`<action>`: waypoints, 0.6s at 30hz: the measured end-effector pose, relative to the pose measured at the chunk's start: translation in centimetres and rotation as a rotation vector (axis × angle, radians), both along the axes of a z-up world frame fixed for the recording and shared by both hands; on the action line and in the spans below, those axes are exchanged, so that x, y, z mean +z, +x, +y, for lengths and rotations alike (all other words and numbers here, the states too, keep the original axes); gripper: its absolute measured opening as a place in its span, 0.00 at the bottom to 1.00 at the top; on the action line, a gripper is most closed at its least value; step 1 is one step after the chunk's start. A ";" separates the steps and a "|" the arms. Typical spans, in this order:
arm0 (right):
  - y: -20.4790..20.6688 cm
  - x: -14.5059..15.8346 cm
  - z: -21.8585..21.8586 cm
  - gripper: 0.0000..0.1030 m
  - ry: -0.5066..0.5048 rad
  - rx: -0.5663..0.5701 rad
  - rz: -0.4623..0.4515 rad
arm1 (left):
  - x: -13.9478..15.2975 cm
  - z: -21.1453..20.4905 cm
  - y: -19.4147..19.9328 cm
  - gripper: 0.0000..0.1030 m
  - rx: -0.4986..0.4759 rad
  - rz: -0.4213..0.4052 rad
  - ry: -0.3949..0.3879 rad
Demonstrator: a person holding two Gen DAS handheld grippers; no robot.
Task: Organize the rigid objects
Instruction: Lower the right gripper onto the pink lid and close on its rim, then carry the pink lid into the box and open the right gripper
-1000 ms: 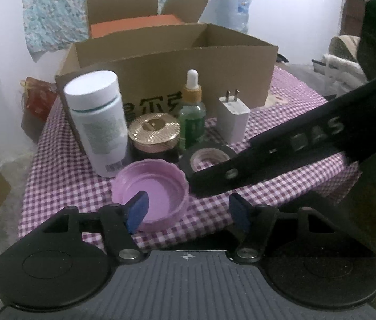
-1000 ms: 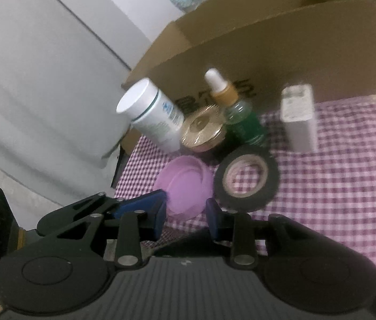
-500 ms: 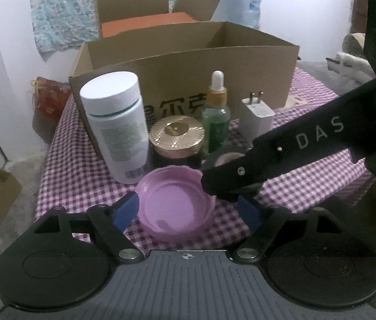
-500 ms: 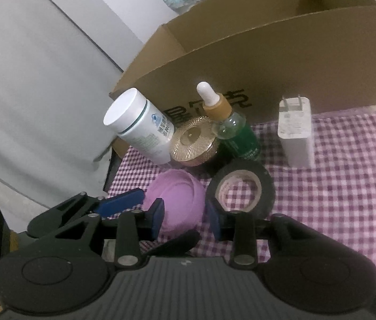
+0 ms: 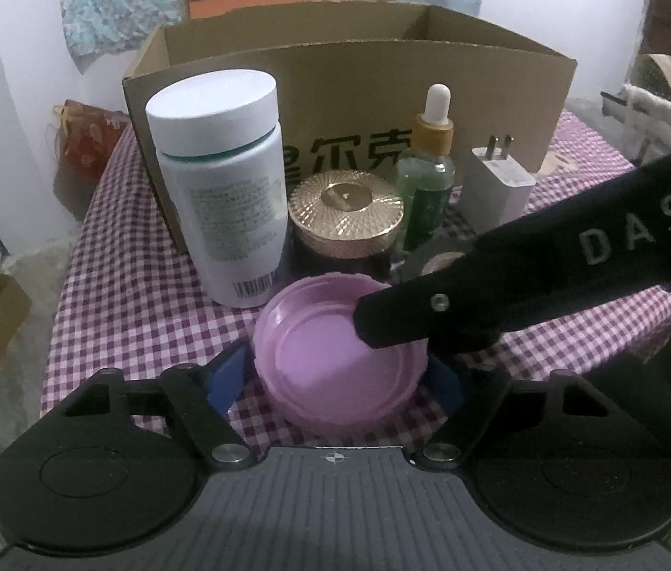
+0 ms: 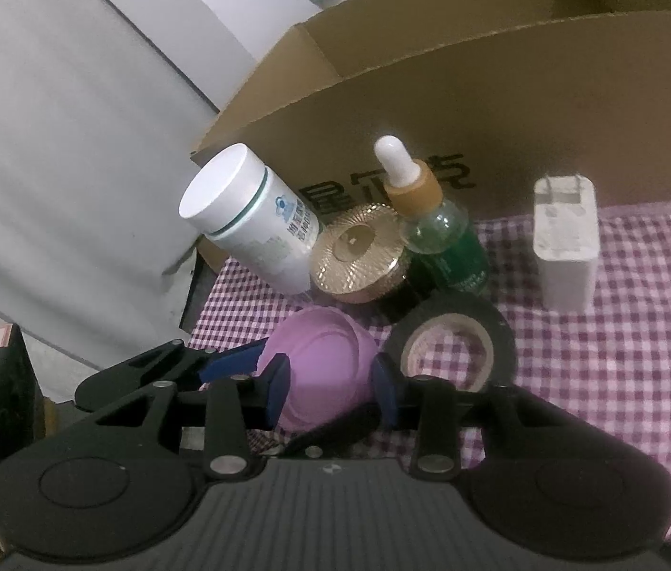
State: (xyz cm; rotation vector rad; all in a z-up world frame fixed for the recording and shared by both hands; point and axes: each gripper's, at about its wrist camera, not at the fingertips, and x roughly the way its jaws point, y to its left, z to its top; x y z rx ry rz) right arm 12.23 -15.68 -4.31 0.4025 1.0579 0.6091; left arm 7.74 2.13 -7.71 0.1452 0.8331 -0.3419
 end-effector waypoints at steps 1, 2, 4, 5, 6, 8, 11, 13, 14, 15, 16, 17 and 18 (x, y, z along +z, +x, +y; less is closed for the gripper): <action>0.1 0.0 0.2 0.40 -0.004 0.004 -0.004 | 0.0 0.0 -0.1 0.72 -0.003 -0.003 -0.002; 0.3 0.0 0.4 0.40 -0.007 0.007 -0.010 | 0.0 -0.1 -0.1 0.72 -0.002 -0.008 0.003; 0.4 0.0 0.7 0.39 -0.016 0.013 -0.022 | 0.0 -0.2 0.0 0.72 0.003 -0.013 0.012; 0.4 0.0 0.8 0.37 -0.023 0.015 -0.029 | 0.0 -0.1 0.1 0.72 0.007 -0.012 0.009; 0.4 -0.1 1.0 0.35 -0.034 0.018 -0.038 | 0.0 0.0 0.1 0.72 0.011 -0.010 0.004; 0.2 -0.1 1.1 0.33 -0.045 0.022 -0.047 | 0.1 0.1 0.0 0.72 0.017 -0.011 0.001; 0.0 0.0 1.3 0.31 -0.045 0.027 -0.054 | 0.3 0.3 -0.5 0.72 0.021 -0.024 0.007; -0.3 0.4 1.3 0.31 -0.044 0.031 -0.067 | 0.7 0.4 -0.9 0.72 0.027 -0.034 0.004; -0.5 0.6 1.2 0.31 -0.043 0.032 -0.073 | 1.2 0.2 -1.2 0.72 0.029 -0.040 0.004; -0.7 1.0 1.2 0.31 -0.041 0.034 -0.082 | 1.4 0.2 -1.3 0.72 0.030 -0.046 0.006; -1.0 1.3 1.1 0.31 -0.040 0.036 -0.091 | 1.7 0.1 -1.5 0.72 0.032 -0.054 0.008; -1.3 1.7 0.9 0.31 -0.037 0.037 -0.101 | 2.0 0.1 -1.8 0.72 0.033 -0.064 0.010; -1.4 1.8 0.9 0.31 -0.034 0.038 -0.110 | 2.4 0.2 -2.2 0.72 0.033 -0.075 0.012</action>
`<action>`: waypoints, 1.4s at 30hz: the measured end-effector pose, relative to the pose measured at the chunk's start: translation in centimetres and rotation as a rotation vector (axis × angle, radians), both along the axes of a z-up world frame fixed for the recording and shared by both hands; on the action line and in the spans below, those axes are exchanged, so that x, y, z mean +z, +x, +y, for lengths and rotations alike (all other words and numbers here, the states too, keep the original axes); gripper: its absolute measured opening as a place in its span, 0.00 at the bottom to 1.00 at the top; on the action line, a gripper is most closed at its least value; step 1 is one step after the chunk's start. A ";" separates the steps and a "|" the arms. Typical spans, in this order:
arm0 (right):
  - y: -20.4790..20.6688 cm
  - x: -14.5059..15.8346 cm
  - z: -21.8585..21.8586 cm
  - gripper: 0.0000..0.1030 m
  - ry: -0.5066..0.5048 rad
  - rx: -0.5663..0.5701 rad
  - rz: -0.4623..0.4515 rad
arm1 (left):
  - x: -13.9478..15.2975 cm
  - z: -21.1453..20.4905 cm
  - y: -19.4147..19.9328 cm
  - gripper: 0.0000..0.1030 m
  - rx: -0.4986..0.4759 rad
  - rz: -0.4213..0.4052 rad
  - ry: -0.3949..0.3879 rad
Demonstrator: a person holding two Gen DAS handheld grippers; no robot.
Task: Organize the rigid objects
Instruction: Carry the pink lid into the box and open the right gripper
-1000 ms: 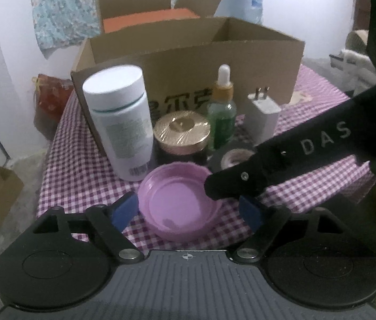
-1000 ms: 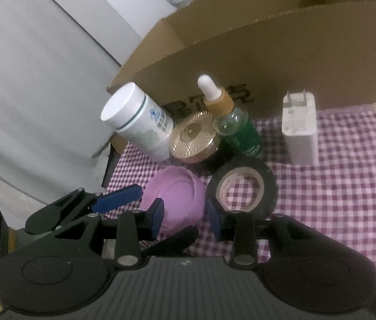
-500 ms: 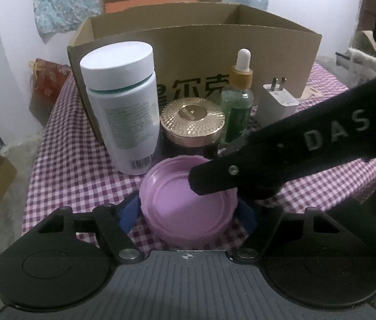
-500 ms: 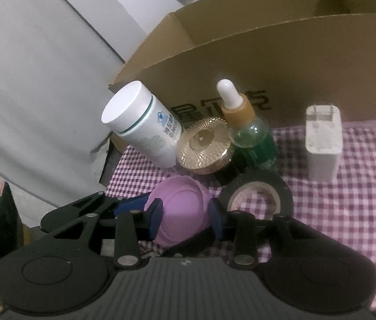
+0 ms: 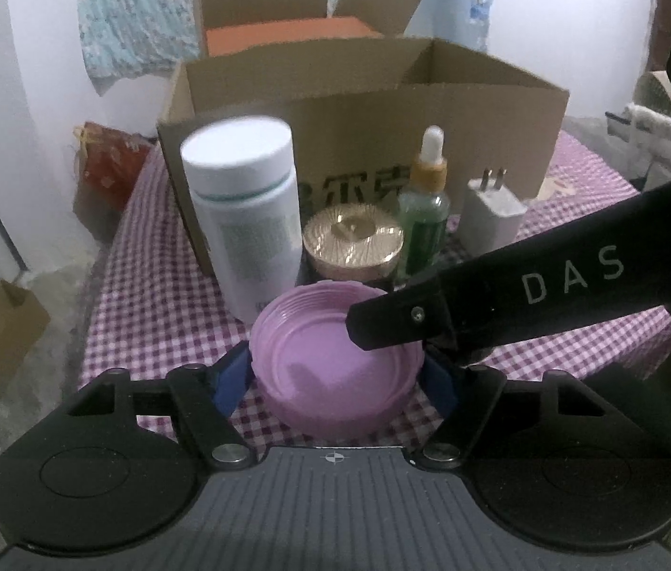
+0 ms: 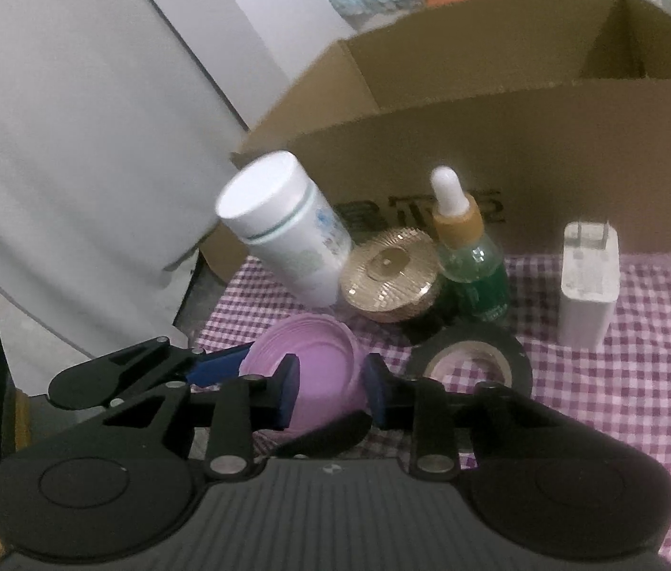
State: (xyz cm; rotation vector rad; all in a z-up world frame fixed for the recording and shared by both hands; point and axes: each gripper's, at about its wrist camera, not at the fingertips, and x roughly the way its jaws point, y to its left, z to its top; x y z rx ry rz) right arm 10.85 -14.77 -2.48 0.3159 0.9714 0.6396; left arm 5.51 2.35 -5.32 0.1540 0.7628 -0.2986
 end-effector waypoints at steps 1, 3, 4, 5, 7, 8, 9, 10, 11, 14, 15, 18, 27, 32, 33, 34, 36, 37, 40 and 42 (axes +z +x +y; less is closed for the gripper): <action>-0.2 0.4 -0.1 0.31 0.003 0.000 -0.009 | 0.3 0.1 -0.3 0.72 0.001 -0.009 0.001; -0.6 1.2 -0.4 0.31 0.015 0.000 -0.026 | 1.1 0.0 -0.7 0.72 0.002 -0.026 0.004; -0.8 1.6 -0.6 0.31 0.021 0.000 -0.033 | 1.4 -0.1 -0.8 0.72 0.003 -0.035 0.005; -0.9 2.0 -0.5 0.31 0.027 -0.001 -0.042 | 2.0 -0.1 -1.0 0.72 0.003 -0.046 0.006; -1.4 2.9 -0.8 0.31 0.038 -0.003 -0.065 | 2.9 -0.4 -1.4 0.72 0.004 -0.073 0.011; -1.5 3.4 -0.8 0.31 0.042 -0.003 -0.078 | 3.4 -0.5 -1.6 0.72 0.003 -0.088 0.012; -1.7 4.0 -1.0 0.31 0.046 -0.003 -0.095 | 3.9 -0.5 -1.8 0.72 0.002 -0.105 0.012; -1.9 4.6 -1.1 0.31 0.050 -0.004 -0.110 | 4.4 -0.6 -1.9 0.72 0.002 -0.120 0.012; -2.0 5.2 -1.3 0.31 0.056 -0.004 -0.126 | 5.0 -0.7 -2.1 0.72 0.001 -0.137 0.011; -2.2 6.9 -1.7 0.31 0.069 -0.007 -0.179 | 6.5 -1.0 -2.0 0.72 -0.006 -0.175 0.004; -2.2 7.4 -1.9 0.31 0.074 -0.008 -0.195 | 7.0 -1.0 -1.9 0.72 -0.008 -0.185 -0.003; -1.9 8.9 -2.4 0.31 0.079 -0.011 -0.246 | 8.6 -1.2 -1.4 0.72 -0.022 -0.216 -0.017; 2.4 12.1 -4.8 0.31 0.124 -0.013 -0.276 | 11.9 -3.1 2.1 0.72 -0.073 -0.258 -0.004; 7.3 12.5 -6.0 0.31 0.129 0.001 -0.219 | 13.0 -3.9 7.2 0.72 -0.086 -0.175 -0.039; 8.4 12.5 -6.1 0.31 0.122 0.003 -0.209 | 13.0 -4.0 8.4 0.72 -0.085 -0.149 -0.044; 9.5 12.4 -6.2 0.31 0.119 0.005 -0.191 | 12.9 -4.2 9.3 0.72 -0.086 -0.127 -0.041; 11.7 11.7 -6.3 0.31 0.115 0.008 -0.150 | 12.6 -4.6 11.2 0.72 -0.095 -0.085 -0.019; 12.8 11.3 -6.3 0.31 0.115 0.010 -0.128 | 12.5 -4.7 11.9 0.72 -0.096 -0.062 -0.011; 15.9 9.6 -6.2 0.31 0.106 0.016 -0.053 | 11.4 -5.1 14.4 0.72 -0.103 0.015 0.025; 17.8 8.1 -5.9 0.31 0.096 0.022 0.004 | 10.4 -5.4 15.8 0.72 -0.107 0.071 0.050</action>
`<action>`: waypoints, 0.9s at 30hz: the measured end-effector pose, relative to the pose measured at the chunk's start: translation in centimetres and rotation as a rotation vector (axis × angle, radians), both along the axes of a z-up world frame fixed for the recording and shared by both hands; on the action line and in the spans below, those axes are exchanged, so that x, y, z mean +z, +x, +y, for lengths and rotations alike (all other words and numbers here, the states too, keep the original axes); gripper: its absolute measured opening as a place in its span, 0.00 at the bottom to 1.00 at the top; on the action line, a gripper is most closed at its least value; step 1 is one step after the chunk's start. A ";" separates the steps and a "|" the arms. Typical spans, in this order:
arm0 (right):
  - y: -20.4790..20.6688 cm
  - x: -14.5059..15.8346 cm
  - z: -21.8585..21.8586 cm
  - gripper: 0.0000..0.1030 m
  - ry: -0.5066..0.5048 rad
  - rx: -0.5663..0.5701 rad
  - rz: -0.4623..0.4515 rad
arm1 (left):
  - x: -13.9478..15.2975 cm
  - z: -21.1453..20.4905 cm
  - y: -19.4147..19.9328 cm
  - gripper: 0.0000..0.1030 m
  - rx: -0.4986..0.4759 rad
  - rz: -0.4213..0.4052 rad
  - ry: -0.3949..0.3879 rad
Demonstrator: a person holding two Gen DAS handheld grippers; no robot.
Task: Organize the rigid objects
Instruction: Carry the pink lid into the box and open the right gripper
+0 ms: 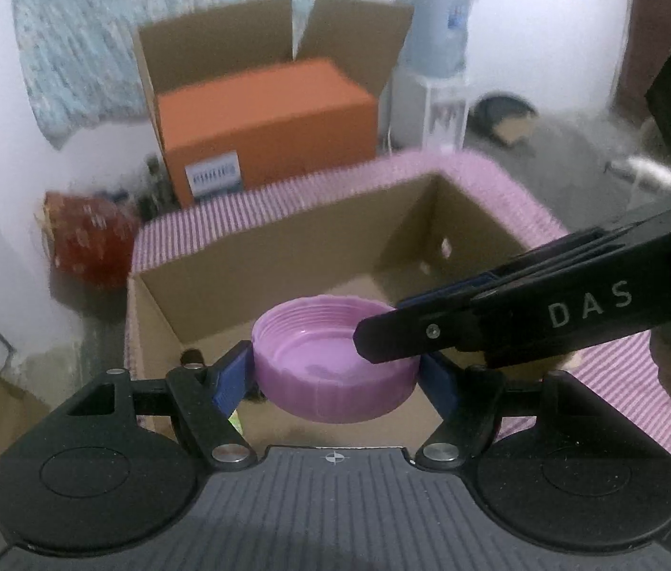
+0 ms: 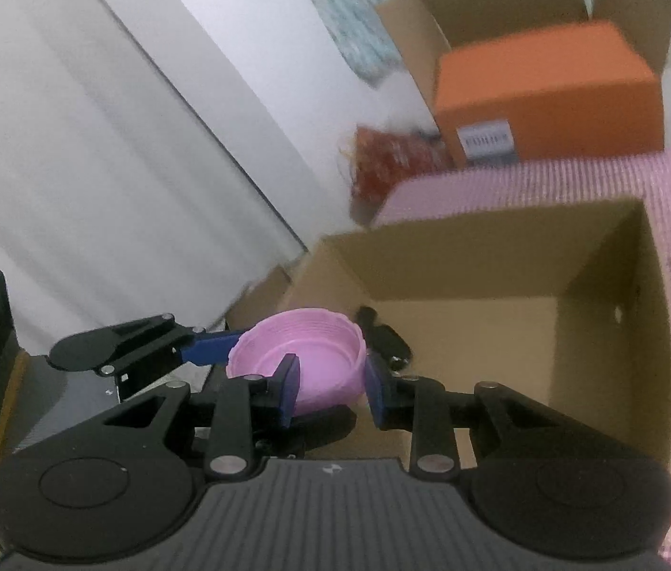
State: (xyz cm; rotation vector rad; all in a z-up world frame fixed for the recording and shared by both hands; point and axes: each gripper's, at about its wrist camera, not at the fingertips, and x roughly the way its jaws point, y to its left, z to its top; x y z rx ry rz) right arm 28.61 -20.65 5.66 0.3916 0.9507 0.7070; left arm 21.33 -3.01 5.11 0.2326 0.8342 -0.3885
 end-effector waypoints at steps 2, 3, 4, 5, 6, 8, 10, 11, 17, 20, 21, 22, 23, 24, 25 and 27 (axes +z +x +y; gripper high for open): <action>1.1 -1.3 0.4 0.31 -0.017 0.013 0.047 | -1.2 -0.1 1.2 0.72 0.000 0.062 0.022; 1.8 -2.1 0.6 0.31 -0.025 0.019 0.079 | -1.8 0.0 1.7 0.72 0.001 0.092 0.029; 2.2 -2.9 0.9 0.31 -0.034 0.026 0.105 | -2.5 0.0 2.3 0.72 0.003 0.128 0.038; 2.6 -3.6 1.2 0.31 -0.045 0.036 0.130 | -3.1 0.0 2.7 0.72 0.003 0.156 0.049; 3.2 -4.5 1.5 0.31 -0.054 0.043 0.160 | -3.6 -0.2 3.0 0.72 0.001 0.178 0.062; 3.9 -5.9 2.0 0.31 -0.070 0.060 0.205 | -4.7 -0.3 3.5 0.72 -0.005 0.218 0.091; 4.7 -7.1 2.5 0.31 -0.086 0.071 0.247 | -5.3 -0.4 4.1 0.72 -0.009 0.250 0.115; 4.9 -7.5 2.7 0.31 -0.095 0.077 0.260 | -5.7 -0.5 4.4 0.72 -0.010 0.266 0.125; 5.5 -9.4 4.0 0.31 -0.137 0.097 0.311 | -6.7 -0.5 5.0 0.74 -0.015 0.307 0.165; 5.6 -9.8 4.2 0.31 -0.135 0.097 0.324 | -6.6 -0.6 5.0 0.78 -0.022 0.292 0.177; 5.6 -9.9 4.2 0.31 -0.135 0.095 0.325 | -6.5 -0.6 4.9 0.79 -0.023 0.288 0.179; 5.5 -10.0 4.1 0.31 -0.137 0.092 0.325 | -6.5 -0.7 4.9 0.79 -0.022 0.284 0.184; 5.5 -9.8 4.2 0.31 -0.138 0.088 0.325 | -6.5 -0.7 5.1 0.79 -0.019 0.278 0.190; 5.6 -9.8 4.1 0.31 -0.135 0.084 0.325 | -6.4 -0.7 5.0 0.79 -0.017 0.269 0.195; 5.6 -9.7 3.9 0.31 -0.128 0.078 0.324 | -6.2 -0.7 4.9 0.79 -0.018 0.261 0.196; 5.3 -9.1 3.4 0.31 -0.106 0.064 0.308 | -5.6 -0.5 4.6 0.80 -0.013 0.245 0.186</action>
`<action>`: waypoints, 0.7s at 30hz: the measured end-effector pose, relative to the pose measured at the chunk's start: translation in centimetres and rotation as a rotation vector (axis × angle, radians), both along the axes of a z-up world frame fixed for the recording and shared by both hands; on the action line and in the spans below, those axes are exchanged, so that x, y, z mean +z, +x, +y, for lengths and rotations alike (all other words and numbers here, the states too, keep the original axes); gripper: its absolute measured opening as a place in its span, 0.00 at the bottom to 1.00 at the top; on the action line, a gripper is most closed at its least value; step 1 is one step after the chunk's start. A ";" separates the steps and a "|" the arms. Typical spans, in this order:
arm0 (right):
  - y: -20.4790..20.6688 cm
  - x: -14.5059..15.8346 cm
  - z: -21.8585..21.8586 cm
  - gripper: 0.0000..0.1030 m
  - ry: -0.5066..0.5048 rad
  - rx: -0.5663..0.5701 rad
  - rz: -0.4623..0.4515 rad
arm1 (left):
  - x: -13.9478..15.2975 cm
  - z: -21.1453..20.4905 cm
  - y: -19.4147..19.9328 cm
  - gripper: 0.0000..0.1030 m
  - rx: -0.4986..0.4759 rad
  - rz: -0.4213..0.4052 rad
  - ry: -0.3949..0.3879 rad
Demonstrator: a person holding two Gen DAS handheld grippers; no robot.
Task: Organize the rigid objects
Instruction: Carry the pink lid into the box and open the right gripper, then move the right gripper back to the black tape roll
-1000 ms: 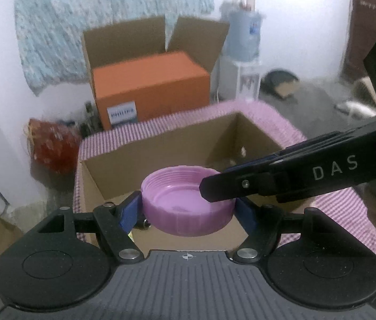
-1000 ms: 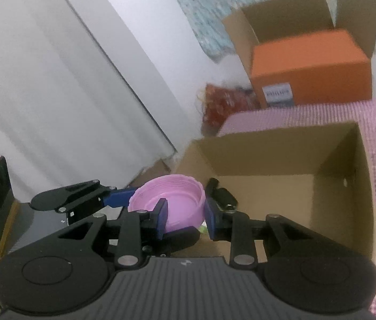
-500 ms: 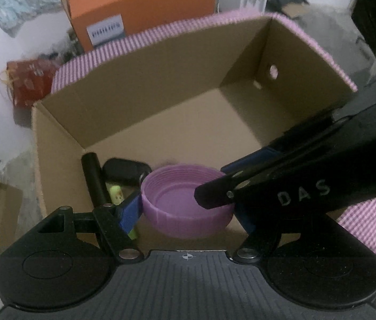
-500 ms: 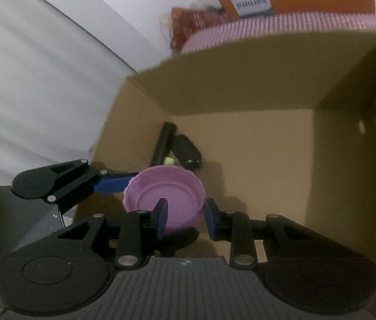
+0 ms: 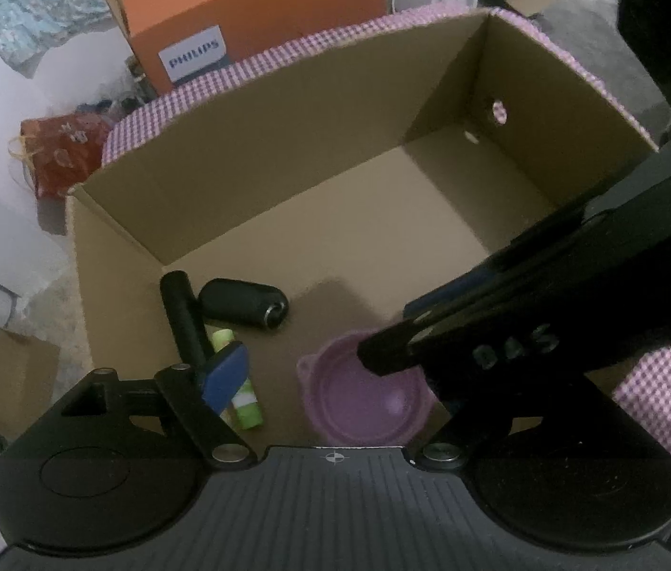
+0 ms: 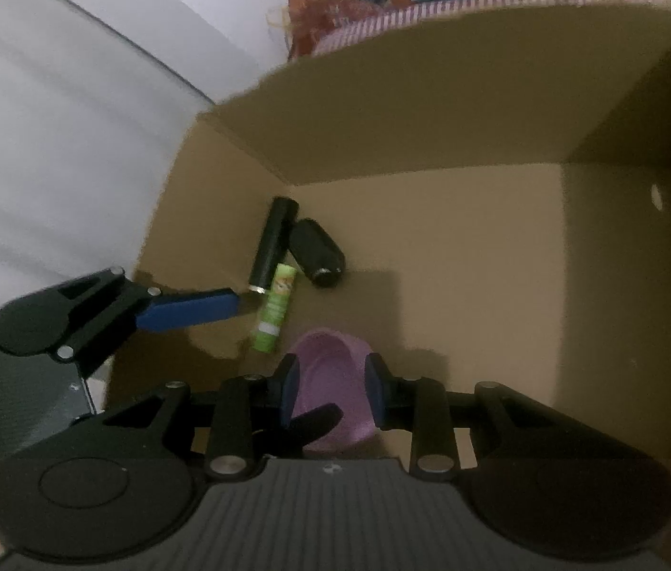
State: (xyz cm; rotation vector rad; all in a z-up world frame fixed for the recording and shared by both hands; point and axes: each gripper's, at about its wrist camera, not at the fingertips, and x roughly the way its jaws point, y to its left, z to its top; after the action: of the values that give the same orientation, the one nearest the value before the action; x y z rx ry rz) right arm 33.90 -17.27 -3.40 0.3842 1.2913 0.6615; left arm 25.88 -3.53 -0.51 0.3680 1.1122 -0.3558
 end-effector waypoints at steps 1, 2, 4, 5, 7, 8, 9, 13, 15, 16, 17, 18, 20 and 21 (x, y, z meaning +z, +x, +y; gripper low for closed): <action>-0.2 0.4 -0.3 0.31 0.011 -0.009 -0.010 | 0.3 0.1 -0.2 0.80 0.003 -0.009 -0.007; -0.4 0.9 -0.7 0.31 0.025 -0.021 -0.023 | 0.8 0.2 -0.4 0.81 0.007 -0.020 -0.018; -1.2 2.4 -1.8 0.31 0.057 -0.046 -0.059 | 2.0 0.6 -1.1 0.82 0.017 -0.049 -0.047; -1.8 3.2 -2.5 0.31 0.073 -0.060 -0.081 | 2.7 0.7 -1.5 0.82 0.018 -0.063 -0.065; -3.0 4.8 -3.9 0.31 0.103 -0.085 -0.121 | 4.3 1.1 -2.6 0.83 0.017 -0.098 -0.109; -3.8 5.7 -4.6 0.31 0.123 -0.096 -0.144 | 5.0 1.4 -3.3 0.83 0.019 -0.116 -0.132; -4.8 6.6 -5.6 0.31 0.148 -0.114 -0.167 | 5.8 1.7 -4.0 0.84 0.020 -0.132 -0.156; -9.1 9.4 -8.6 0.32 0.216 -0.152 -0.251 | 8.5 3.0 -7.6 0.85 0.012 -0.208 -0.257; -11.7 10.4 -9.8 0.32 0.229 -0.164 -0.297 | 9.3 3.5 -9.8 0.86 -0.002 -0.249 -0.294; -12.6 10.7 -10.2 0.32 0.231 -0.168 -0.314 | 9.5 3.7 -10.8 0.87 -0.009 -0.272 -0.311; -13.7 10.8 -10.6 0.32 0.234 -0.173 -0.325 | 9.6 3.8 -11.8 0.87 -0.015 -0.291 -0.322; -14.8 10.8 -10.8 0.32 0.238 -0.174 -0.333 | 9.6 3.9 -12.9 0.88 -0.019 -0.311 -0.332; -16.6 10.3 -11.0 0.32 0.250 -0.184 -0.333 | 9.0 4.0 -14.7 0.88 -0.026 -0.336 -0.344; -17.6 9.8 -11.1 0.32 0.257 -0.188 -0.329 | 8.6 4.1 -15.6 0.88 -0.029 -0.343 -0.350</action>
State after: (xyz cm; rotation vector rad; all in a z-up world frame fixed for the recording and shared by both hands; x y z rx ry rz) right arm 16.27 -28.37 6.42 0.5739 0.8490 0.6992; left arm 10.29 0.52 8.09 0.1265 0.6930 -0.4845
